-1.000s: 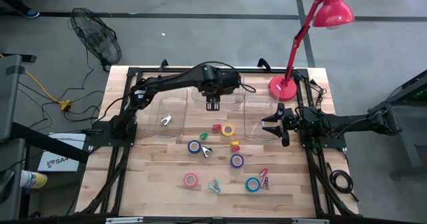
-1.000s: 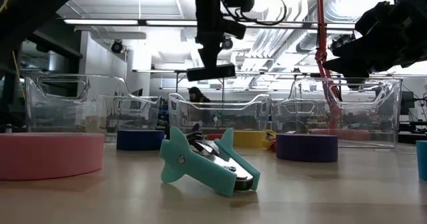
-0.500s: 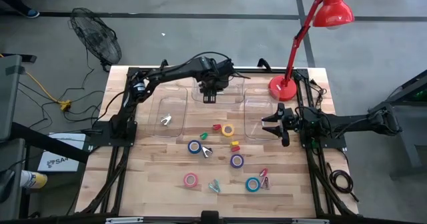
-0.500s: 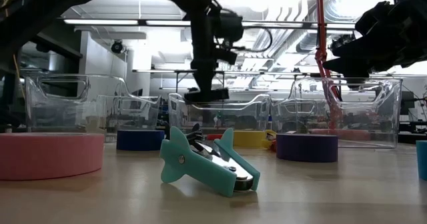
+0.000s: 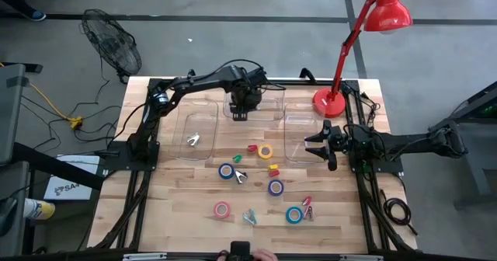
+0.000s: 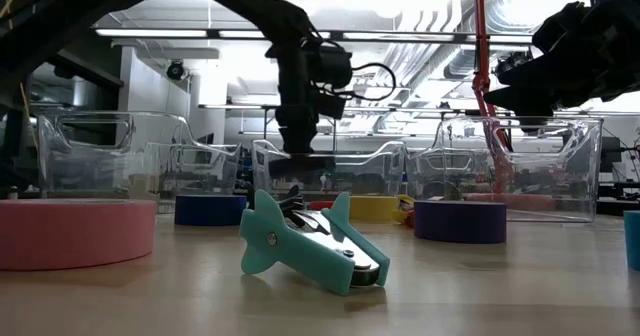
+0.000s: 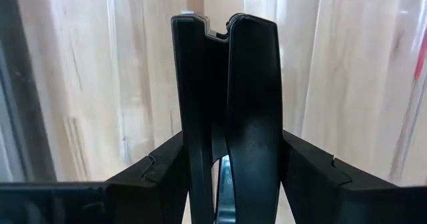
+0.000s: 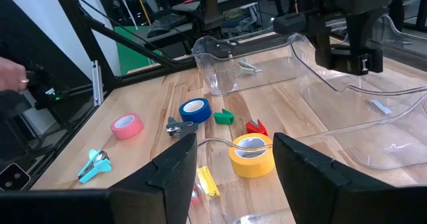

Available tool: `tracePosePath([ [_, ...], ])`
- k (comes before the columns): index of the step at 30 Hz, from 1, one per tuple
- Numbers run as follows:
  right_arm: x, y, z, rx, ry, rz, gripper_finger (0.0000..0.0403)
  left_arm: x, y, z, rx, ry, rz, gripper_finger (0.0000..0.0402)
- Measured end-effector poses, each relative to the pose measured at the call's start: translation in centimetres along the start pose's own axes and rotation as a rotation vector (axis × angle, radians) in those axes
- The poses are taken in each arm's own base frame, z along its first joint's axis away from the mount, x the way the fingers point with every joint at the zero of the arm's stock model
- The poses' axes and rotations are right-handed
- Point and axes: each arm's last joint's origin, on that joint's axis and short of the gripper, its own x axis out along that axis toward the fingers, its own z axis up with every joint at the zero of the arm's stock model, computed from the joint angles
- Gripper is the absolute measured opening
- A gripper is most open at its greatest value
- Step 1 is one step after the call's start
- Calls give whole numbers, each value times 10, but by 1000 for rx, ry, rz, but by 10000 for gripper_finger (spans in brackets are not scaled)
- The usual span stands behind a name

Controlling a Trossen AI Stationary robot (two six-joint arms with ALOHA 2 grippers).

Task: Pick and place Stapler, Stapler remover, tape
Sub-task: Put the black stapler into the top transparent bin, then put the green stapler into the top transparent bin

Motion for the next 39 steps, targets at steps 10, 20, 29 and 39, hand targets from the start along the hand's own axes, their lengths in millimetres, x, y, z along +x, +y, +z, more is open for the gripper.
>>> tracePosePath([
  [10, 0, 0, 0, 0, 0, 1, 189, 7, -1, -2, 48, -3, -83, 190],
  [20, 0, 0, 0, 0, 0, 1, 189, 8, -1, -3, 51, 15, -79, 191],
  [29, 0, 0, 0, 0, 0, 0, 189, 8, -1, -3, 54, 25, -69, 239],
  [39, 0, 0, 0, 0, 0, 1, 189, 8, -1, -4, 52, 39, -60, 277],
])
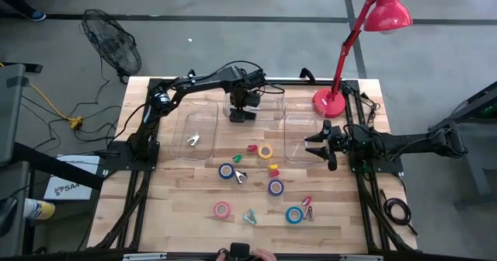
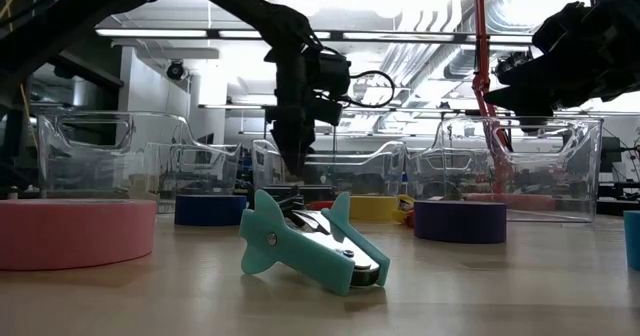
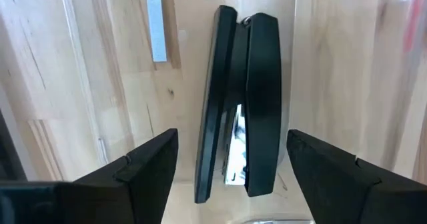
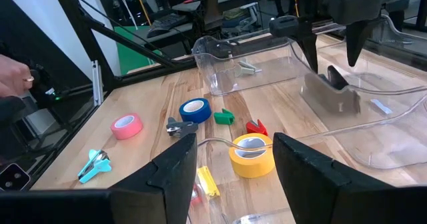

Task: Pick and place Stapler, Stapler remover, tape
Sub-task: Put the green stapler into the top transparent bin

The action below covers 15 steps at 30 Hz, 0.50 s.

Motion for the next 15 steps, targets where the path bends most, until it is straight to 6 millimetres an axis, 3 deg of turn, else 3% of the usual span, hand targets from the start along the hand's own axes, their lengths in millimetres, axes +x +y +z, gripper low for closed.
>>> tracePosePath([
  [5, 0, 0, 0, 0, 0, -1, 189, -6, -2, 1, 8, 42, 51, 277],
  [15, 0, 0, 0, 0, 0, 0, 189, -50, -20, 8, -195, -20, 170, 277],
])
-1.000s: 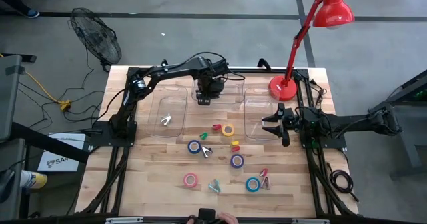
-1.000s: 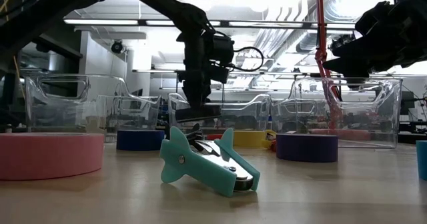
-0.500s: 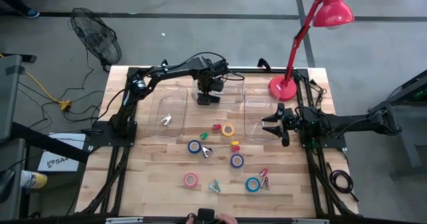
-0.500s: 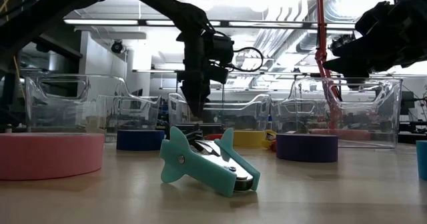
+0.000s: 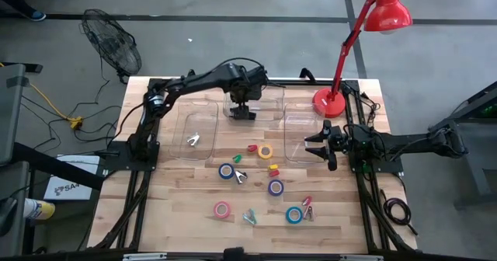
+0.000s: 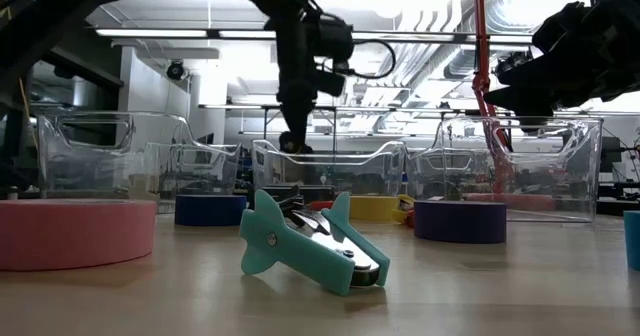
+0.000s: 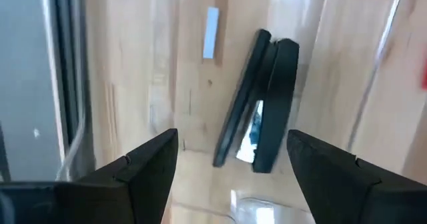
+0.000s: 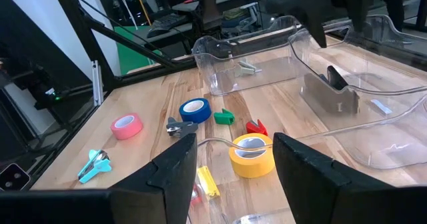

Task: Pick and place Stapler, Stapler remover, tape
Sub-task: Put the green stapler into the top transparent bin

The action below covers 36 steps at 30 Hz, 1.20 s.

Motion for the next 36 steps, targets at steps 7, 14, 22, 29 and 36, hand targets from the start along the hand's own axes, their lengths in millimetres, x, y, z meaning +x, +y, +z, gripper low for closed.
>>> tracePosePath([
  [7, 0, 0, 0, 0, 0, 0, 189, -14, -39, -2, -102, 75, -32, 277],
  [14, 0, 0, 0, 0, 0, 0, 189, -21, -81, 0, -181, 112, -81, 277],
  [22, 0, 0, 0, 0, 0, 0, 189, -15, -115, 1, -316, 150, -60, 277],
  [29, 0, 0, 0, 0, 0, 0, 189, 14, -140, -7, -398, 188, -40, 277],
  [36, 0, 0, 0, 0, 0, 0, 189, 31, -157, -15, -492, 210, -26, 277],
])
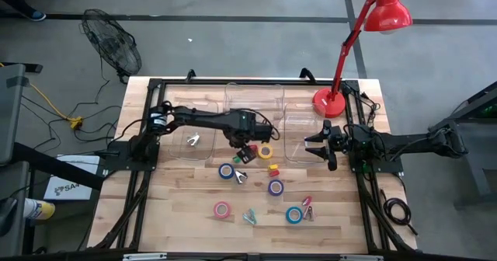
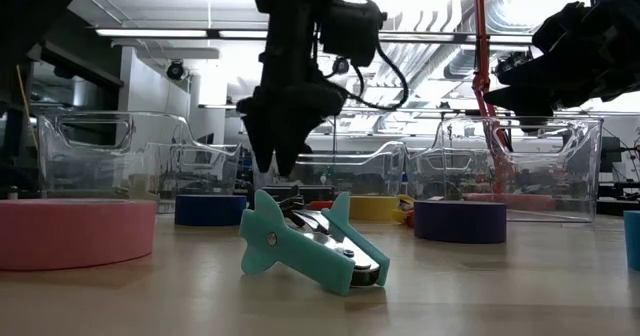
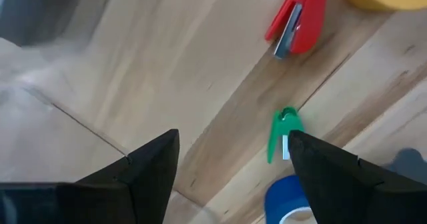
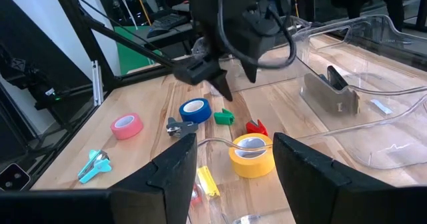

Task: Pick and place Stapler, Stapler remover, tape
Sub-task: Put the green stapler into the top transparent bin

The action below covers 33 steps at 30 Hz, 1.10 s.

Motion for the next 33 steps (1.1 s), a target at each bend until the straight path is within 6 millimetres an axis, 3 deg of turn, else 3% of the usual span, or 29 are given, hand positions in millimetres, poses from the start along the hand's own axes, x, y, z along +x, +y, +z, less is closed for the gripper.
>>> tracePosePath([
  [12, 0, 0, 0, 0, 0, 0, 189, 18, -14, -12, -26, 25, -58, 277],
  [33, 0, 0, 0, 0, 0, 0, 189, 37, -21, -10, -22, 64, -115, 277],
])
